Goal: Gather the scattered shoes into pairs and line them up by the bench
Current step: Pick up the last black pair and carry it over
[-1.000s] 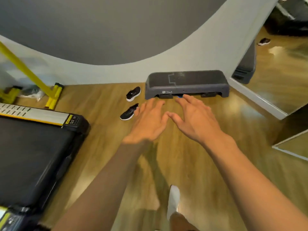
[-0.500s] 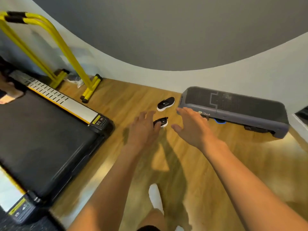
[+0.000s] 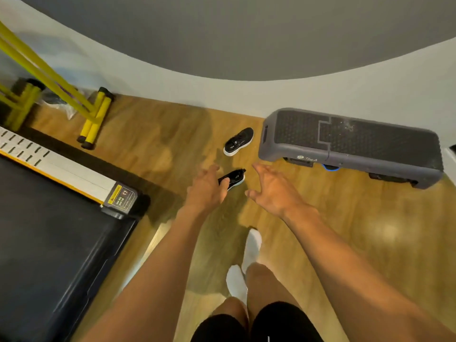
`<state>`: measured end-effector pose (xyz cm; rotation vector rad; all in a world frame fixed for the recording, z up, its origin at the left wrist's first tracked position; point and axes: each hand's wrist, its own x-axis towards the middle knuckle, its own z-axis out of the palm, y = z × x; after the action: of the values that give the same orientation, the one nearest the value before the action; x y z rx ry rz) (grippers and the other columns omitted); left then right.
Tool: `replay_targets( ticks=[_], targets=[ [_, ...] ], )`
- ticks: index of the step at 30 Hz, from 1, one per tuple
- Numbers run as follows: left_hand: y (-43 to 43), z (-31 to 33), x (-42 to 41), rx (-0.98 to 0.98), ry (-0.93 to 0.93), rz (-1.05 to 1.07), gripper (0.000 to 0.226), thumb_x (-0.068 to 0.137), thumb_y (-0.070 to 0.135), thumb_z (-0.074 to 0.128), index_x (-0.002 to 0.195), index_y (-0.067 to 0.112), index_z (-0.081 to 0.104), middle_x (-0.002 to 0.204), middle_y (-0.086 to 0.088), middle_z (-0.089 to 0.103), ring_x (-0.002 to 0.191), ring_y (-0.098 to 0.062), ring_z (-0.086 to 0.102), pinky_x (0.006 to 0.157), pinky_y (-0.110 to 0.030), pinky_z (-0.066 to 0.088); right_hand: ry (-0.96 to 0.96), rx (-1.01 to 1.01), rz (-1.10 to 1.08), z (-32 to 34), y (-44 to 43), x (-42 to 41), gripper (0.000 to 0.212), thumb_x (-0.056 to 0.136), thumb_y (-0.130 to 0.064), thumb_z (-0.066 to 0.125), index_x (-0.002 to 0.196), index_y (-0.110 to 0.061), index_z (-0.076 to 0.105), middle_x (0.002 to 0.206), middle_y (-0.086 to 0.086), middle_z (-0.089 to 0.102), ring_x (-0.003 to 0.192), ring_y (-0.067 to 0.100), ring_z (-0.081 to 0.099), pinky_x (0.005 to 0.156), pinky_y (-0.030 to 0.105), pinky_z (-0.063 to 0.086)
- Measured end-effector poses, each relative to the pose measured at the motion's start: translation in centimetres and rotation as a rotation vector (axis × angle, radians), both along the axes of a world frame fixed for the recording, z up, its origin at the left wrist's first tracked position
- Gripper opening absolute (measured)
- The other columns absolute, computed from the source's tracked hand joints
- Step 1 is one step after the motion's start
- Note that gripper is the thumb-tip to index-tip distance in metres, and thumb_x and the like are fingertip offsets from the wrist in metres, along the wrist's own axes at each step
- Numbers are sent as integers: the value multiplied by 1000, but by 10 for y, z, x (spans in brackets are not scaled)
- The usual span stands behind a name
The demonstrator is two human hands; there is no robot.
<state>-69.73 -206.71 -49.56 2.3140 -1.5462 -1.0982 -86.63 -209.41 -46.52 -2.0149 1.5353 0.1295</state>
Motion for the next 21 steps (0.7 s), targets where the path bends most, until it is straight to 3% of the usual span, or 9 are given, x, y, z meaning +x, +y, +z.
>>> replay_targets(
  ticks=[5,9,12,14,18,21],
  targets=[
    [-69,-78,27,183,43,64,53,97,37,47,145,16,35,146,-13,41,132,-33,40,108,-46,35,14,89,-42,-82,-70,32,73,88,-37,62,148,-22,25,144,8,41,131,30,39,104,42,38],
    [-114,-156,47,221,180,218,42,98,32,47,134,11,45,136,-12,51,118,-27,50,85,-29,37,40,177,-57,-175,-115,53,72,86,-39,66,145,-20,29,140,10,45,126,32,44,97,47,43],
    [-141,-237,56,288,266,293,39,97,31,46,129,10,50,127,-11,55,101,-23,51,75,-28,37,24,218,-97,-256,-139,67,77,85,-38,68,147,-21,25,141,11,44,125,33,46,97,45,44],
    [-160,-307,56,341,302,315,39,96,30,47,127,8,52,124,-12,56,105,-27,55,77,-32,44,-19,235,-153,-325,-154,75,79,85,-34,69,147,-21,23,141,10,45,125,32,47,94,41,44],
    [-199,-433,52,406,345,185,39,91,28,50,124,6,51,118,-15,59,108,-32,57,96,-43,47,-39,221,-104,-454,-186,88,71,84,-30,71,141,-17,30,132,12,51,117,31,54,88,42,50],
    [-226,-517,57,409,245,-133,19,89,25,55,102,12,53,100,-9,59,83,-23,56,71,-32,46,68,193,50,-538,-213,94,79,80,-32,74,143,-17,28,131,11,51,116,33,53,87,46,49]
  ],
)
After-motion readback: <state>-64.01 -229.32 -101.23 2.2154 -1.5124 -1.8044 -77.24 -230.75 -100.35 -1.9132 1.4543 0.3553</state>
